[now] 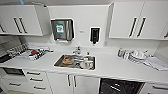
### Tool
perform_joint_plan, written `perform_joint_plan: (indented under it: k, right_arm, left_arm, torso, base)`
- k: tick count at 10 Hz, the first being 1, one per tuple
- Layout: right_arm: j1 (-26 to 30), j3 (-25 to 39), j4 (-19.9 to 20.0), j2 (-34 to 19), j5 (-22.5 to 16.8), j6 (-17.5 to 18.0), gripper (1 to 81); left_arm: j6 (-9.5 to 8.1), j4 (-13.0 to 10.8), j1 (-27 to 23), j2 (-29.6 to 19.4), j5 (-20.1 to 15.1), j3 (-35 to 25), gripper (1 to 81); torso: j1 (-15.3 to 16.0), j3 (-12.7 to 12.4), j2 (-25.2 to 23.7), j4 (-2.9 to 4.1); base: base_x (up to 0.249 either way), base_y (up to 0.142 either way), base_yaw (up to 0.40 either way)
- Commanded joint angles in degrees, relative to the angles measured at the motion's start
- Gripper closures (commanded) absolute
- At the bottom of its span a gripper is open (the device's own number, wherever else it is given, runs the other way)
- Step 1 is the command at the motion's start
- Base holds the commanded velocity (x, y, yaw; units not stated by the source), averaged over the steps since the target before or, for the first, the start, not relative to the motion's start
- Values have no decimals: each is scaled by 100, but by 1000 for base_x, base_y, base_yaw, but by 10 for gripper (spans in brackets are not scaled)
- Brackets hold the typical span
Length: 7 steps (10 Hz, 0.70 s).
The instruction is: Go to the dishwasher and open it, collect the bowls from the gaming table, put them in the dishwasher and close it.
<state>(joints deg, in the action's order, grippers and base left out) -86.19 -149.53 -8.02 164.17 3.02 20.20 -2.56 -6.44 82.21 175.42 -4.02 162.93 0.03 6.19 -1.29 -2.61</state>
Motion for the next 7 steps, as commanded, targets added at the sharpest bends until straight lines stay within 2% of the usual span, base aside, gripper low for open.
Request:
perform_joint_plan:
  k: [1, 7]
  right_arm:
    - [229, -14, -33, -92, -267, -7, 811]
    - [237, -14, -33, -92, -267, -7, 811]
  left_arm:
    - [45, -42, -271, 11, -336, 29, 811]
    - [54, -112, -254, -7, -327, 29, 811]
  torso:
    - [0, 0, 0, 0]
    - [0, 0, 0, 0]
  base:
    - [0, 0, 0]
    - [0, 0, -16]
